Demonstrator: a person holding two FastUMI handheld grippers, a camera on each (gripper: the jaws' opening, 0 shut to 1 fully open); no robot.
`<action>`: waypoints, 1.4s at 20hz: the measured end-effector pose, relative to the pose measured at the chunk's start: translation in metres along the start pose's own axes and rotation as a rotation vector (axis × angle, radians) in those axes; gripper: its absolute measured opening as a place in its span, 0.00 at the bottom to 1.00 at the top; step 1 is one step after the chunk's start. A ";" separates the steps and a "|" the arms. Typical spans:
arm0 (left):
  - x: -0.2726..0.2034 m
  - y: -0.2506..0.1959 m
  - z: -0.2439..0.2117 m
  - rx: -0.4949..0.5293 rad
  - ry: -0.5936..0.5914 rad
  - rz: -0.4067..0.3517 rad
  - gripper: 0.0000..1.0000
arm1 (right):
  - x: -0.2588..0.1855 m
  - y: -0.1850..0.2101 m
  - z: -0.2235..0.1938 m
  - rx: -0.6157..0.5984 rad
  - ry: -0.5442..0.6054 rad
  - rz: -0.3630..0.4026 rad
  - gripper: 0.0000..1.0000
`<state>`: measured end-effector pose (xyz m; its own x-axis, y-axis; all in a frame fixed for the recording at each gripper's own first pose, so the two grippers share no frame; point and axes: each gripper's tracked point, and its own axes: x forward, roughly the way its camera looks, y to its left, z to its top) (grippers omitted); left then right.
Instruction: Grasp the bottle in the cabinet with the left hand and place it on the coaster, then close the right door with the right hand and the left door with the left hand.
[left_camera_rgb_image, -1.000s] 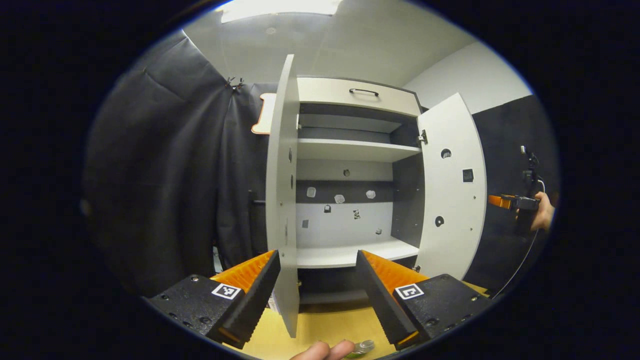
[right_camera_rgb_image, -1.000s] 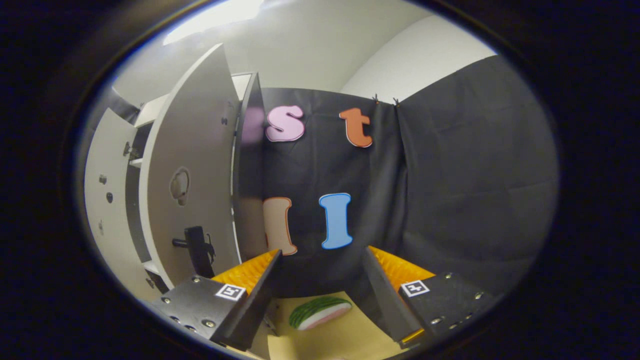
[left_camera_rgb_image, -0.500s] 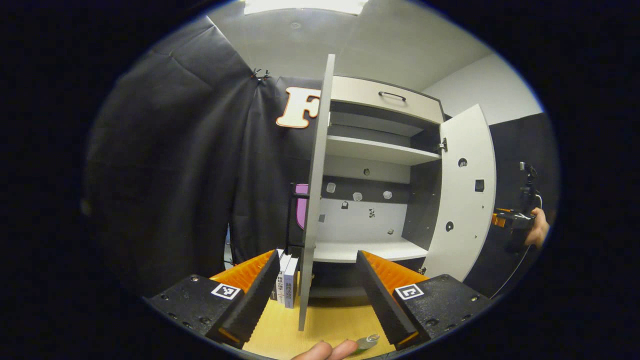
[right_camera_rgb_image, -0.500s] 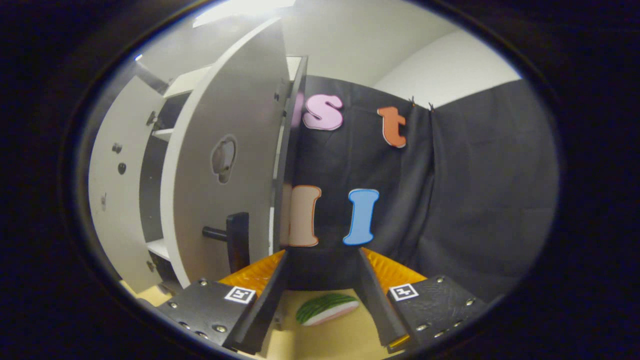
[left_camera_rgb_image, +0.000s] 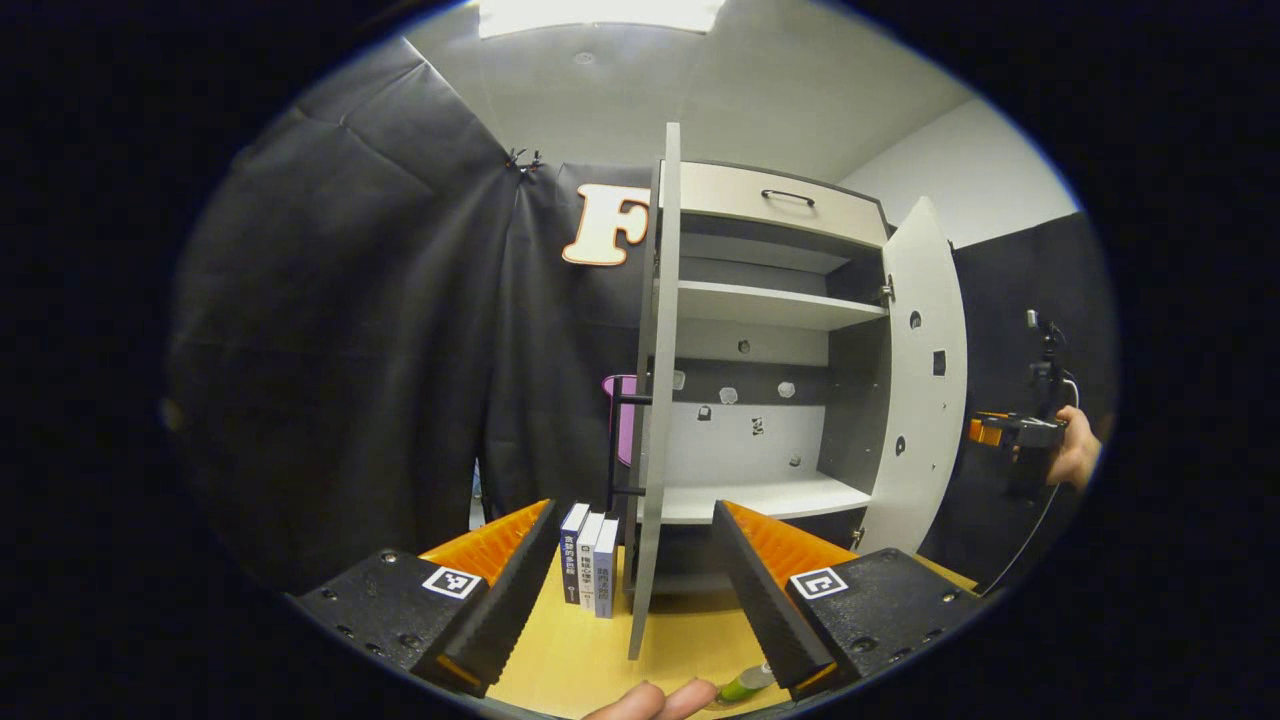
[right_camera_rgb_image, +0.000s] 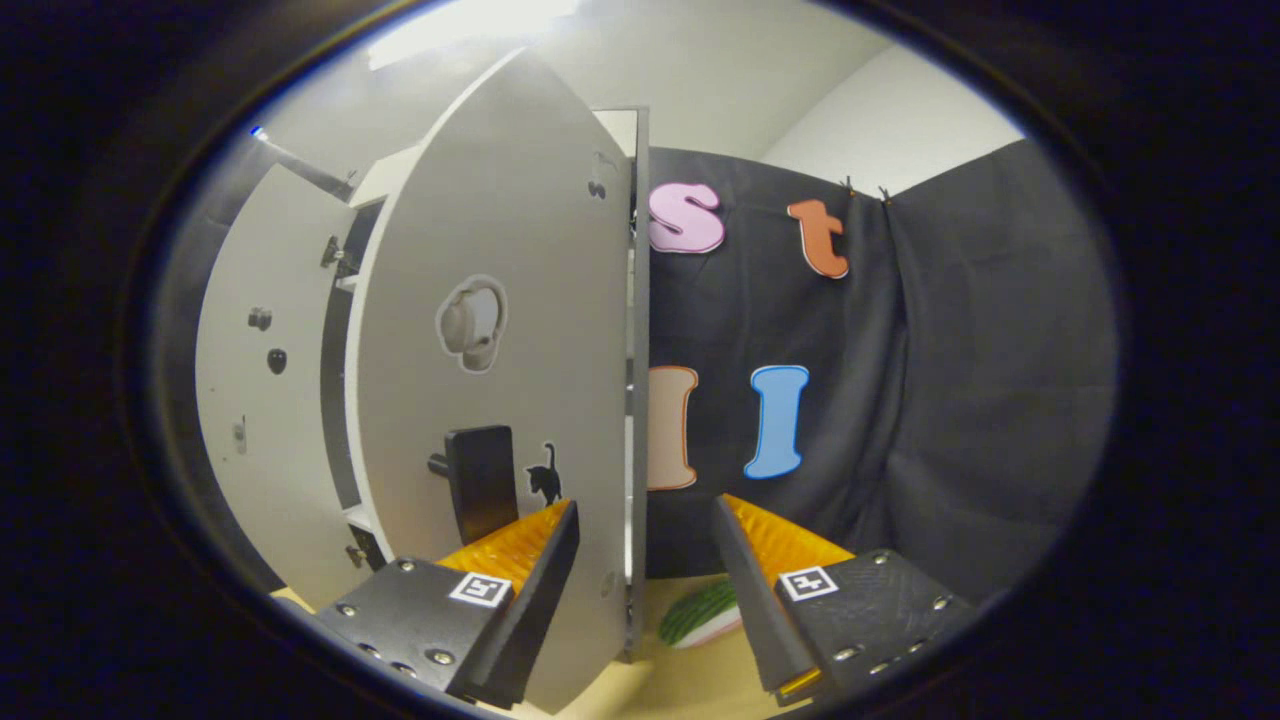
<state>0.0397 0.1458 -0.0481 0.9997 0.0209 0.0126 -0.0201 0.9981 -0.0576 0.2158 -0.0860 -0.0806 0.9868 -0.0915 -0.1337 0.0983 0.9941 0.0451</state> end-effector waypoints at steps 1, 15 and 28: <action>-0.002 0.002 -0.002 0.001 0.004 0.002 0.96 | 0.002 0.005 0.000 -0.009 -0.003 0.006 0.80; -0.001 0.038 -0.012 0.011 0.046 0.025 0.96 | 0.020 0.048 -0.015 0.002 0.048 0.055 0.97; 0.024 0.090 -0.012 0.034 0.073 0.108 0.96 | -0.001 0.047 -0.028 -0.076 0.032 0.087 0.97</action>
<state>0.0623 0.2353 -0.0651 0.9900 0.1253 -0.0645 -0.1269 0.9917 -0.0212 0.2156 -0.0377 -0.1057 0.9864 -0.0039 -0.1645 0.0010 0.9998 -0.0174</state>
